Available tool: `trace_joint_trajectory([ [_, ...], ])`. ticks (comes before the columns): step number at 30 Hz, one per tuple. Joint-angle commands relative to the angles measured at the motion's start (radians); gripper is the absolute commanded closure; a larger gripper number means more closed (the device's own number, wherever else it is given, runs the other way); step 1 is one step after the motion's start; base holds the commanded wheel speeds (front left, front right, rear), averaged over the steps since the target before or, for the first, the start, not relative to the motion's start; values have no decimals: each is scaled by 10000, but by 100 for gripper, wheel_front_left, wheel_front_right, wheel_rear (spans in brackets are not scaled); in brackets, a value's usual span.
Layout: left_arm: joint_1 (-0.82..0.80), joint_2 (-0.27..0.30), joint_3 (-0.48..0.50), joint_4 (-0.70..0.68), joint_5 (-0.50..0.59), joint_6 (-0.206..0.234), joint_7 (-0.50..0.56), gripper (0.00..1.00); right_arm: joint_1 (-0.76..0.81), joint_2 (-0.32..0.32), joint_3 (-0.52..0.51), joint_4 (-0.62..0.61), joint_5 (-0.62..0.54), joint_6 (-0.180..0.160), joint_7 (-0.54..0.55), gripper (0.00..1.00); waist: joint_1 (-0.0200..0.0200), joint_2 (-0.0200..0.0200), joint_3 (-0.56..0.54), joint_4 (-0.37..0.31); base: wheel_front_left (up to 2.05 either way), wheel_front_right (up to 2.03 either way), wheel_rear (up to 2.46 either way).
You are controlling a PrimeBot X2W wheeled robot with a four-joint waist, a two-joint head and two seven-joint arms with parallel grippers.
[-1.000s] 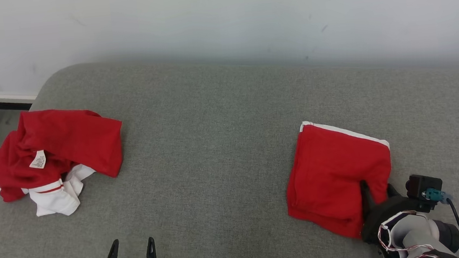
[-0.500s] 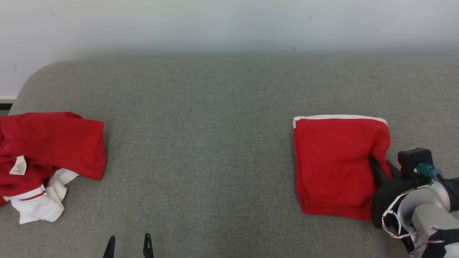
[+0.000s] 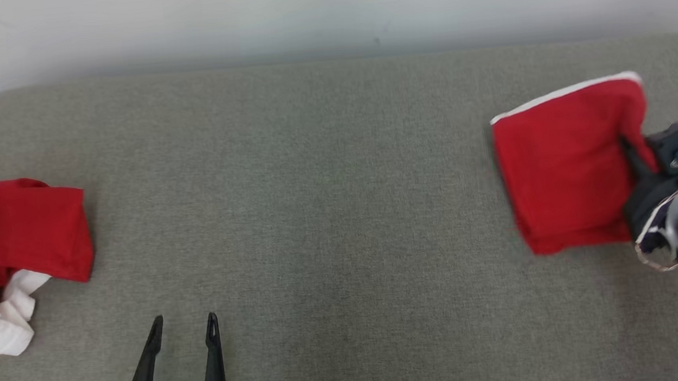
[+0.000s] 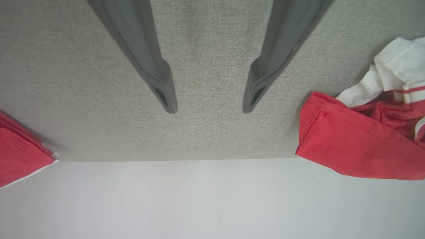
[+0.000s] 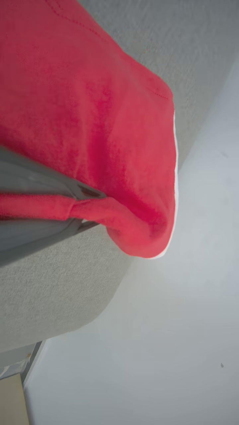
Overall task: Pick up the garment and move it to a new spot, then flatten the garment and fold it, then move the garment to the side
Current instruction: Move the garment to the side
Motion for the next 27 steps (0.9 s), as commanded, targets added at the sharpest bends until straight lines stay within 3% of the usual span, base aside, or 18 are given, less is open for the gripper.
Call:
trace_joint_trajectory([
  [1,-233,15,90,-84,103,-74,-32,0,-408,-391,352,165,-63,-25,3,100,-1,-1,445,-255,0,0,0],
  [14,-862,218,237,-436,332,-326,-32,0,-1885,-1988,1141,868,246,-25,330,100,-1,-1,1595,-247,0,0,0],
  [26,-1137,349,426,-644,407,-397,-32,0,-2494,-2457,1097,1082,128,-25,527,100,-1,-1,2133,-292,0,0,0],
  [27,-1160,345,442,-660,399,-400,-32,0,-2515,-2499,1097,1087,51,-25,502,64,-1,-1,2149,-296,0,0,0],
])
